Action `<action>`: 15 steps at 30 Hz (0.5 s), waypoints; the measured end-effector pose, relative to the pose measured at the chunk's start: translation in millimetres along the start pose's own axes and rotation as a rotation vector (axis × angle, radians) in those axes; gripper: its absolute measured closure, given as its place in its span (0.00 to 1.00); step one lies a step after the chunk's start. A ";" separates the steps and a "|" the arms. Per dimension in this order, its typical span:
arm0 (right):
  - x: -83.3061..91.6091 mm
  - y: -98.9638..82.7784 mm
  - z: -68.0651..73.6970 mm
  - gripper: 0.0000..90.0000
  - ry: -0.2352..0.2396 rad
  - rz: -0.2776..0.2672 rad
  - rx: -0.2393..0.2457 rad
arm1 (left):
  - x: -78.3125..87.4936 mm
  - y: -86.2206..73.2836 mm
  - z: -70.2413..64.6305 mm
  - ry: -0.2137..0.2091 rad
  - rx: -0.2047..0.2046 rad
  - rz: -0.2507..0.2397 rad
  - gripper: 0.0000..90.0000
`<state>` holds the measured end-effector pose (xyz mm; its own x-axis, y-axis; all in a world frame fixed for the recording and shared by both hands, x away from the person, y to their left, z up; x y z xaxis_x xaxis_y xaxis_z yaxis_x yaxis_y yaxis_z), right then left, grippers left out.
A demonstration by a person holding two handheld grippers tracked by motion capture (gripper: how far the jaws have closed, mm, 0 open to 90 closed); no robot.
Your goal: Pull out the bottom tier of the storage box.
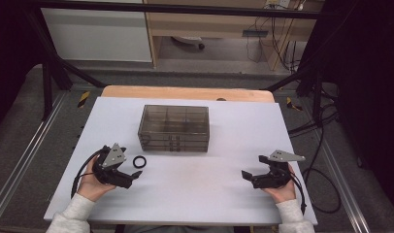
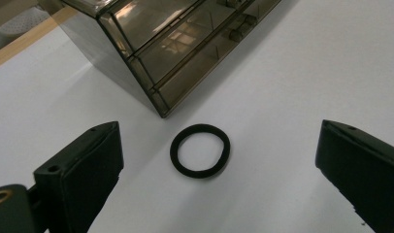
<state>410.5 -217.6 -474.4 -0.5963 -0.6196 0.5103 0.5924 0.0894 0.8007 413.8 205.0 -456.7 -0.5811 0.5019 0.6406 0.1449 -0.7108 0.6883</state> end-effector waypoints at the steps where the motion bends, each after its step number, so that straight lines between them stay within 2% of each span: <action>1: -0.1 -0.2 0.1 0.01 0.000 0.001 0.000 | -1.9 2.1 -1.3 -0.001 -0.007 0.001 0.04; 8: -0.3 -0.3 0.4 0.01 0.000 0.002 -0.002 | -8.5 7.2 -5.8 -0.005 -0.042 0.017 0.04; 10: -0.3 -0.2 0.4 0.01 0.000 0.001 0.000 | -9.9 8.5 -6.7 -0.006 -0.039 0.013 0.04; 15: 0.0 0.0 -0.3 0.01 -0.002 0.000 0.002 | -16.1 13.8 -9.5 -0.002 -0.078 0.031 0.04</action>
<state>410.6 -217.8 -474.4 -0.5975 -0.6183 0.5106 0.5910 0.0908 0.8015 417.6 182.4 -460.8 -0.5761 0.4798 0.6617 0.0997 -0.7623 0.6395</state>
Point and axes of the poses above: each handheld gripper's, and its own axes: x roughly backward along the jaws, y roughly out of its top, z roughly to its left, the point moved 8 cm from there along -x, roughly forward along the jaws, and after that the axes turned 10 degrees about -x, right-handed, at the moved point
